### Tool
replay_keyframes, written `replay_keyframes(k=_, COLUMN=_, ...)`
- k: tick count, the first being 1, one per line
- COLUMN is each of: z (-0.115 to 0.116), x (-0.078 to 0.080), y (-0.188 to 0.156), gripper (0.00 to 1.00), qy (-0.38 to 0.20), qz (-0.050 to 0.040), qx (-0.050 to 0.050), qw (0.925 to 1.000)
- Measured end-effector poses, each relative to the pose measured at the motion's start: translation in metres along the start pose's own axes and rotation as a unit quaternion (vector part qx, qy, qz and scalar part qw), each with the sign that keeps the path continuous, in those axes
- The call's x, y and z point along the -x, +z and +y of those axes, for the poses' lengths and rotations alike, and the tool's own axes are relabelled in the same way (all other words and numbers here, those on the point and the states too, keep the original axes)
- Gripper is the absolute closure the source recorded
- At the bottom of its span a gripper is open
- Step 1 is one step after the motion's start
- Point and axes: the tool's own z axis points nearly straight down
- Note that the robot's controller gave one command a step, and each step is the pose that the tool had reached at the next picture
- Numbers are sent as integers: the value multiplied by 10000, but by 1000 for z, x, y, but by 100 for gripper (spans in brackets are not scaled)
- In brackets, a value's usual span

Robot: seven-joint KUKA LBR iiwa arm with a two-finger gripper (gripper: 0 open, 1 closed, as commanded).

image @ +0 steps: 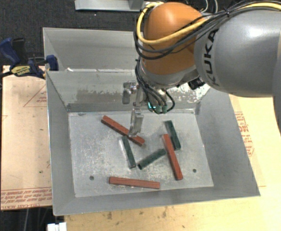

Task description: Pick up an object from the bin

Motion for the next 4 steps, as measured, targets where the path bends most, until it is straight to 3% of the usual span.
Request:
replay_keyframes(k=1, z=-1, x=1, y=-5, gripper=0, qy=15, qz=-42, qx=6, qw=10000)
replay_keyframes(k=2, z=-24, x=-6, y=50, gripper=0, qy=27, qz=-66, qx=12, qw=10000)
replay_keyframes(k=3, z=-29, x=6, y=97, gripper=0, qy=593, qz=-45, qx=7, qw=9982)
replay_keyframes(k=4, z=-34, x=-17, y=166, gripper=100, qy=1754, qz=-36, qx=22, qw=9845)
